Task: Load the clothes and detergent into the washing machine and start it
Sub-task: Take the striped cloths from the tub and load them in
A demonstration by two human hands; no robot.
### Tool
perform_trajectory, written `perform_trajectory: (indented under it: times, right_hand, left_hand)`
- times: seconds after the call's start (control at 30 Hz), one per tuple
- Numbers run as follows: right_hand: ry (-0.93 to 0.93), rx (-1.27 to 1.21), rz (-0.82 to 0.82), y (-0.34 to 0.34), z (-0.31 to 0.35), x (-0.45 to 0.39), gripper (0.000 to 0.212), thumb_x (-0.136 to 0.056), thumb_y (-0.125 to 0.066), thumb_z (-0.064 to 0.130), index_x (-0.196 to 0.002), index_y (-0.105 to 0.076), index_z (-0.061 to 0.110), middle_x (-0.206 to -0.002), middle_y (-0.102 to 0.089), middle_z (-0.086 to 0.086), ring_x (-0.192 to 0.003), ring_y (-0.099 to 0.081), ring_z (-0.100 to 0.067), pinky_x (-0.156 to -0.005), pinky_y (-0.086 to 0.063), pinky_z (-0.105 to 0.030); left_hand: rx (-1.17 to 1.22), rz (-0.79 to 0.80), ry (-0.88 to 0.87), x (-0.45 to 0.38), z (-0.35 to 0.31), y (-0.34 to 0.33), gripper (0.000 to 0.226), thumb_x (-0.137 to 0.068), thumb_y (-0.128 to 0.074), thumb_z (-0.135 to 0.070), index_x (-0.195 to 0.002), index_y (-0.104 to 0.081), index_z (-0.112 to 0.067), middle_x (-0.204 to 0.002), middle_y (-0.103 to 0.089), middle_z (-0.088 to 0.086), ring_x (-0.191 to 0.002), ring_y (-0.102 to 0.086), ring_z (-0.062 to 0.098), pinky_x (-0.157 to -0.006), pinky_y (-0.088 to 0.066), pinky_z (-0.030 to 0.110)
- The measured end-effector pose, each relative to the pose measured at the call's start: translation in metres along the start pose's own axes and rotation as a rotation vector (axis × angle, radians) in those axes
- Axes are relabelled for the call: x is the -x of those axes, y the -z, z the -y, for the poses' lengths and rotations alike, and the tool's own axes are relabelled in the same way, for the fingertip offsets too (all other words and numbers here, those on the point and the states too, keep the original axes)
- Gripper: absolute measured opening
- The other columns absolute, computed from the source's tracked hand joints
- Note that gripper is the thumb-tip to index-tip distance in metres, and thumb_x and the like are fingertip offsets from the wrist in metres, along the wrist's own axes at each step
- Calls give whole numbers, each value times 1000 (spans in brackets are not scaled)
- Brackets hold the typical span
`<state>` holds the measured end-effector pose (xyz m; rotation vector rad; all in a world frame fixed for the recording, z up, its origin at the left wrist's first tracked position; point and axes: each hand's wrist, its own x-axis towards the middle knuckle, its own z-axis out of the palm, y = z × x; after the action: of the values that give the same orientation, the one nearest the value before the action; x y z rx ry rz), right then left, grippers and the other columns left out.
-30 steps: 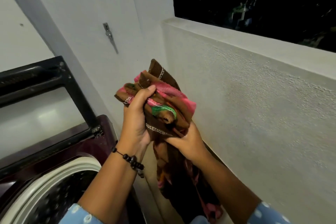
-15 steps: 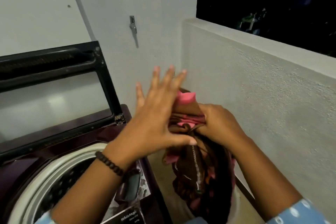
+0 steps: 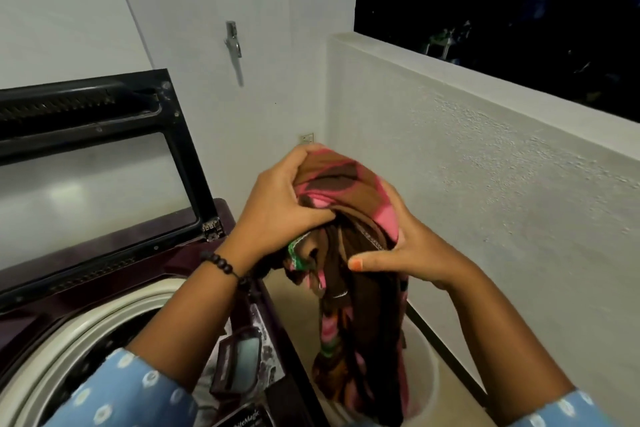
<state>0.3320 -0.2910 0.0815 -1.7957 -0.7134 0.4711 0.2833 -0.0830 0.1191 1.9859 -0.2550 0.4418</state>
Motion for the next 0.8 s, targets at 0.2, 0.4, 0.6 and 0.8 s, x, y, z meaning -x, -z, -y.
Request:
perform_trajectory:
  times: [0.2, 0.4, 0.6, 0.8]
  right_hand:
    - [-35, -137, -187, -14, -33, -6, 74, -64, -83, -4, -126, -50, 22, -112, -68, 11, -99, -66, 3, -77, -51, -13]
    - [126, -88, -482, 29, -2, -12, 47, -57, -72, 5, -100, -65, 22, -89, -74, 14, -86, -68, -4, -79, -51, -20]
    - [186, 90, -731, 25, 24, -10, 36, -66, -80, 22, -100, -66, 24, -87, -72, 9, -83, -68, -7, -77, -54, -26]
    - [174, -146, -417, -18, 10, -13, 60, -68, -75, 26, -125, -55, 23, -111, -69, 4, -104, -67, -12, -88, -55, -34]
  left_hand:
    - [253, -151, 17, -11, -2, 13, 58, -68, -72, 6, -119, -51, -13, -105, -66, -6, -95, -67, -1, -83, -49, 12]
    - [204, -110, 50, -8, 11, 29, 64, -65, -71, -5, -123, -48, -18, -110, -62, -10, -98, -64, -5, -82, -48, 10]
    - [284, -279, 48, -9, 18, 9, 59, -69, -74, -29, -122, -48, -31, -119, -62, -4, -110, -63, 7, -91, -51, 22]
    - [941, -502, 280, -13, 22, -27, 66, -79, -66, -8, -137, -40, 6, -114, -59, 20, -101, -63, 29, -80, -57, 37]
